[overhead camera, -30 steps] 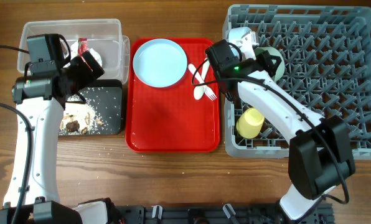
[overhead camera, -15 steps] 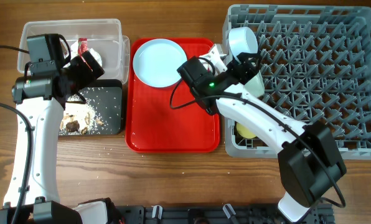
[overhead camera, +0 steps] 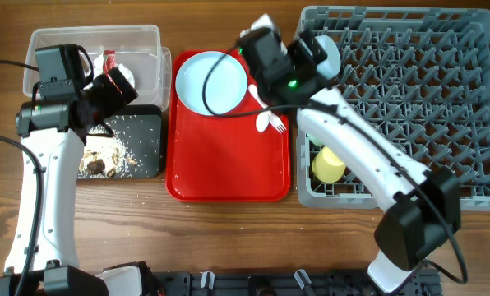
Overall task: Sort waste into correct bins and load items into the dishwasher rack
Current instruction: 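Reach the right gripper to the light-blue plate on the red tray and grasp it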
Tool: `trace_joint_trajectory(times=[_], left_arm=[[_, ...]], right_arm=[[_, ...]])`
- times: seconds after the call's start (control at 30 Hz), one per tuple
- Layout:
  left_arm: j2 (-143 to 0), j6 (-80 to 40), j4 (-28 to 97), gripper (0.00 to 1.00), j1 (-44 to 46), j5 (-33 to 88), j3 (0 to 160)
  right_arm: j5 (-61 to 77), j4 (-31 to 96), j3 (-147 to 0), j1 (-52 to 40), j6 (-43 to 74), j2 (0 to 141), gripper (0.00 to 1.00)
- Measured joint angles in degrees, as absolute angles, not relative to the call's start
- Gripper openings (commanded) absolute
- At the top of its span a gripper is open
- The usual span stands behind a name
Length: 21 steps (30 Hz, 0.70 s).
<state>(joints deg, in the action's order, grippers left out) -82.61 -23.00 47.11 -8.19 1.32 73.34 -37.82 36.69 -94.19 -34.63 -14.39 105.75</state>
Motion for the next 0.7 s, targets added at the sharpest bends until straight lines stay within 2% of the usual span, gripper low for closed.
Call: trace_joint_trajectory(times=[0.23, 0.3, 0.4, 0.5, 0.63, 0.7], left_arm=[[-82.61, -23.03, 47.13, 1.00, -8.19, 1.32, 73.34], [-82.61, -23.03, 47.13, 1.00, -8.19, 1.32, 73.34], [-82.61, -23.00, 47.13, 1.00, -8.19, 1.32, 73.34], [-82.61, -23.00, 47.13, 1.00, -8.19, 1.32, 73.34], [-82.61, -23.00, 47.13, 1.00, -8.19, 1.32, 73.34], [-82.61, -23.00, 47.11, 1.00, -8.19, 1.32, 73.34]], right_arm=[[1.98, 37.10, -96.09, -31.00, -10.39, 105.69, 0.98], [10.59, 36.71, -95.46, -31.09, -8.19, 105.69, 0.84], [12.36, 34.96, -93.76, -31.18, 0.21, 105.75, 0.83], [7.16, 34.44, -90.98, -31.18, 15.20, 106.19, 0.80], [1.30, 30.22, -86.37, -31.14, 31.92, 109.36, 0.71], [0.14, 26.76, -85.08, -31.14, 39.09, 113.73, 0.61]])
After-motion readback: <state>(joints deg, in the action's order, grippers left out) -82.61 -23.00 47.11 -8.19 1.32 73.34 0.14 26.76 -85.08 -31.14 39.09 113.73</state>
